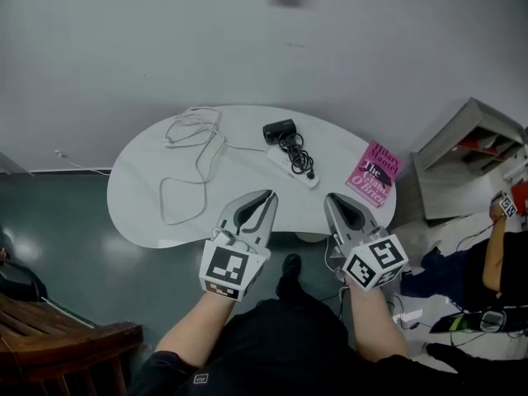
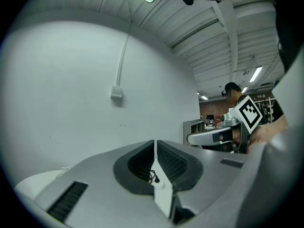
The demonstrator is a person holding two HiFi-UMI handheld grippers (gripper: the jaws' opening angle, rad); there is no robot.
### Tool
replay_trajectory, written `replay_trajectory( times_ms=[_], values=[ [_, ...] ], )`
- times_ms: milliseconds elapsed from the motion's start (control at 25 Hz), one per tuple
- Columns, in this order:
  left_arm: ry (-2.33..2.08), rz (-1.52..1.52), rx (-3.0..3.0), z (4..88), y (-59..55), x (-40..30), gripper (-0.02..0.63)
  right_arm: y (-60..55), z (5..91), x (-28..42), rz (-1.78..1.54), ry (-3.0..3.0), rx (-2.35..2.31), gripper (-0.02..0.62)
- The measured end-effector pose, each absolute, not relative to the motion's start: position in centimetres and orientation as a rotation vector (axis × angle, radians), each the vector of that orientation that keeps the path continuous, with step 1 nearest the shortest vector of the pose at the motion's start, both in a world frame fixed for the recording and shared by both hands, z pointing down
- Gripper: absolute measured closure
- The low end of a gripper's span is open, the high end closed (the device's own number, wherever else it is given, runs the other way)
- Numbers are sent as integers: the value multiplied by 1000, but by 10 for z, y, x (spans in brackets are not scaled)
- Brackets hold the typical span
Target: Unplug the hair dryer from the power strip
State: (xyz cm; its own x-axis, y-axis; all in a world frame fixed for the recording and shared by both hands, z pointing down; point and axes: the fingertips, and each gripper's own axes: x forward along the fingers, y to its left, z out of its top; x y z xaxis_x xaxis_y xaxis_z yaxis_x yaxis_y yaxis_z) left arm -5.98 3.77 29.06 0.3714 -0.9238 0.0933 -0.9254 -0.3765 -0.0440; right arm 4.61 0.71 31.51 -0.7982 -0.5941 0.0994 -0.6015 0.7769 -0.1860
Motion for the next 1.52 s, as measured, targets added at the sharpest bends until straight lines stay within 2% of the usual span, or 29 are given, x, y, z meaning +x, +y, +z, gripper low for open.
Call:
replay_trajectory(
  times_ms=[640,1160,1520],
  values=[
    [-1790,229,2496,305,-130,-69,578,-161,348,35,423,-2913,855,560],
    [-1559,316,2614,340,-193,-88,578,-208,375,18,500,-2745,1056,561],
    [-1344,370,2634,390,-197,-86,577,-198,399,16,552,-2636,1195,560]
  ],
)
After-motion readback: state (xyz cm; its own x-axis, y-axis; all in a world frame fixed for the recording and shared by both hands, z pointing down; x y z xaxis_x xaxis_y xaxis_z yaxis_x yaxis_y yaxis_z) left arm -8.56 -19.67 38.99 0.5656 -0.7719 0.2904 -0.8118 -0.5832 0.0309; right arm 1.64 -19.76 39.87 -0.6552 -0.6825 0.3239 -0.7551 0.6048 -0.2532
